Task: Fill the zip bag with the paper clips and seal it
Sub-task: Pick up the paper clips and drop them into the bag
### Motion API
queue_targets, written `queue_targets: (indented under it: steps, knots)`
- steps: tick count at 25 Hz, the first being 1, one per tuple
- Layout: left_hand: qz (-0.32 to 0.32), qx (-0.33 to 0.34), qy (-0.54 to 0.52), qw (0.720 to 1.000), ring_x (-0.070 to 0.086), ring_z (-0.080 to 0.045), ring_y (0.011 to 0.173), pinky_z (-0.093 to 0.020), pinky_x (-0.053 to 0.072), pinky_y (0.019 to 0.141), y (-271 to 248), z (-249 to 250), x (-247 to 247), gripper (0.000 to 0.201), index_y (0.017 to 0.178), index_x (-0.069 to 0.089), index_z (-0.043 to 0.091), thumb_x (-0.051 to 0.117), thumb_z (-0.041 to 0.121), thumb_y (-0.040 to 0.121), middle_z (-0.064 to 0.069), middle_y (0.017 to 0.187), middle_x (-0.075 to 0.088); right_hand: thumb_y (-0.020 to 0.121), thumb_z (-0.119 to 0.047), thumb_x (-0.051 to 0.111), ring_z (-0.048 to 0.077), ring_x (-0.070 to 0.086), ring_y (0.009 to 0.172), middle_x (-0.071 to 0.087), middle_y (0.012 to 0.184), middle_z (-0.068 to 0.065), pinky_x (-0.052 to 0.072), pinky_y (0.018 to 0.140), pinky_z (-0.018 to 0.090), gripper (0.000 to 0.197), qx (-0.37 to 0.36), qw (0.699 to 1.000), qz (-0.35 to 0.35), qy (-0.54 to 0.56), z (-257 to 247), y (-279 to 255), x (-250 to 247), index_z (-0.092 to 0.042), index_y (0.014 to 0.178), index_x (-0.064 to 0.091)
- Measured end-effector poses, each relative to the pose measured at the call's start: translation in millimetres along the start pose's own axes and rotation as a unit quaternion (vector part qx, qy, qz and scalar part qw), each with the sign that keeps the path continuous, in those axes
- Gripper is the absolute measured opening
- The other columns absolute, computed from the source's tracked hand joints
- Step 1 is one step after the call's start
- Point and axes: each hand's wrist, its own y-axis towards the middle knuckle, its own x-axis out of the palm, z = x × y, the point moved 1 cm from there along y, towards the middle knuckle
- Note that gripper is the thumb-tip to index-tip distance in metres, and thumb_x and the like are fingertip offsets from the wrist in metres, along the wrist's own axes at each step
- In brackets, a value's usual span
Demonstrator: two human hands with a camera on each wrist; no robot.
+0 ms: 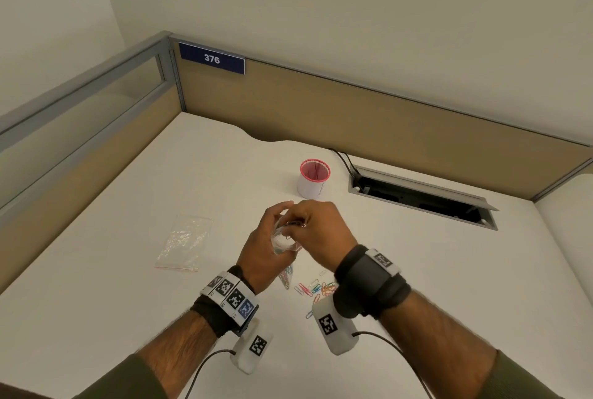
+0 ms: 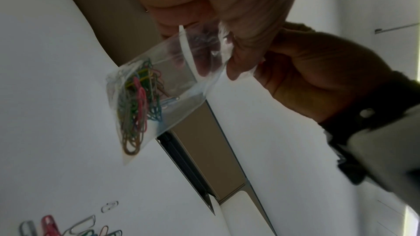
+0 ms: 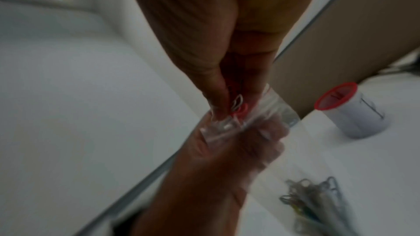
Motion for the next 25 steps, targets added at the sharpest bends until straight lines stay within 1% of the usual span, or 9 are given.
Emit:
queue_targets:
  steps: [4, 7, 9, 10, 13, 15, 17, 20, 25]
  knots:
    - [0.013, 0.003, 0.011, 1.000, 0.057, 0.020, 0.103, 0.000, 0.044, 0.083, 1, -2, 1, 0.078, 0.125, 0.039, 0.048, 0.078, 0.000, 0.078, 0.034, 0.115, 0.054, 0.088, -0.013, 0.061, 0.018, 0.064, 0.083, 0.072, 0.095, 0.000, 0.051, 0.075, 0.028, 0.016, -0.037, 0.989, -0.035, -0.137, -6, 5, 12, -0.016, 0.098, 0.074]
    - [0.018, -0.025, 0.015, 0.999, 0.062, 0.006, 0.099, -0.011, 0.048, 0.086, -3, -4, 0, 0.074, 0.131, 0.041, 0.043, 0.077, 0.004, 0.080, 0.023, 0.113, 0.059, 0.090, -0.012, 0.058, 0.022, 0.066, 0.083, 0.072, 0.095, 0.005, 0.054, 0.078, 0.031, 0.017, -0.029, 0.978, -0.088, -0.188, -7, 11, 16, -0.013, 0.100, 0.072]
    - [0.020, -0.041, 0.017, 0.999, 0.061, -0.001, 0.098, -0.016, 0.048, 0.085, -5, -3, -1, 0.071, 0.135, 0.041, 0.036, 0.075, 0.005, 0.082, 0.015, 0.111, 0.061, 0.091, -0.013, 0.057, 0.023, 0.066, 0.086, 0.071, 0.096, 0.006, 0.054, 0.080, 0.031, 0.017, -0.028, 0.978, -0.110, -0.176, -10, 13, 14, -0.012, 0.101, 0.071]
    - [0.021, -0.039, 0.015, 0.999, 0.061, 0.001, 0.097, -0.012, 0.047, 0.083, -4, -3, -2, 0.068, 0.133, 0.043, 0.036, 0.075, 0.005, 0.082, 0.017, 0.110, 0.060, 0.091, -0.013, 0.057, 0.022, 0.065, 0.086, 0.070, 0.096, 0.005, 0.054, 0.080, 0.030, 0.017, -0.033, 0.980, -0.106, -0.165, -12, 13, 11, -0.012, 0.101, 0.071]
    - [0.021, -0.013, 0.022, 0.999, 0.060, 0.014, 0.098, 0.000, 0.045, 0.077, -2, -2, -6, 0.068, 0.119, 0.040, 0.046, 0.076, 0.003, 0.081, 0.029, 0.107, 0.054, 0.093, -0.019, 0.056, 0.019, 0.062, 0.083, 0.066, 0.095, 0.002, 0.054, 0.079, 0.031, 0.015, -0.034, 0.986, -0.034, -0.159, -13, 13, -4, -0.015, 0.100, 0.069]
    - [0.009, -0.006, 0.010, 1.000, 0.061, 0.010, 0.102, -0.004, 0.048, 0.082, -3, -3, -7, 0.073, 0.126, 0.038, 0.048, 0.076, 0.005, 0.081, 0.024, 0.110, 0.059, 0.090, -0.032, 0.061, 0.017, 0.060, 0.082, 0.063, 0.094, -0.001, 0.053, 0.076, 0.031, 0.020, -0.001, 0.987, 0.021, -0.158, -3, 13, -12, -0.016, 0.101, 0.066]
    - [0.004, -0.007, 0.007, 1.000, 0.060, 0.008, 0.104, -0.006, 0.049, 0.083, -4, -5, -7, 0.077, 0.131, 0.035, 0.048, 0.076, 0.006, 0.082, 0.020, 0.113, 0.059, 0.085, -0.039, 0.067, 0.016, 0.060, 0.080, 0.063, 0.091, -0.002, 0.053, 0.075, 0.030, 0.026, 0.049, 0.987, 0.007, -0.151, 9, 12, -13, -0.018, 0.099, 0.065]
    - [0.005, 0.002, 0.018, 1.000, 0.058, 0.013, 0.102, -0.002, 0.046, 0.083, -3, -4, -5, 0.078, 0.131, 0.034, 0.046, 0.078, 0.006, 0.081, 0.019, 0.110, 0.059, 0.089, -0.028, 0.063, 0.017, 0.062, 0.074, 0.067, 0.083, 0.000, 0.054, 0.073, 0.029, 0.012, 0.049, 0.990, -0.023, -0.128, 14, 13, -3, -0.016, 0.090, 0.068]
    - [0.010, -0.019, -0.020, 1.000, 0.056, 0.016, 0.106, -0.002, 0.046, 0.081, -2, -5, -8, 0.083, 0.138, 0.039, 0.031, 0.088, 0.021, 0.072, 0.019, 0.116, 0.058, 0.089, -0.017, 0.063, 0.016, 0.066, 0.063, 0.069, 0.076, 0.002, 0.060, 0.065, 0.028, 0.008, 0.044, 0.999, 0.013, -0.009, 14, 12, -7, -0.012, 0.087, 0.069]
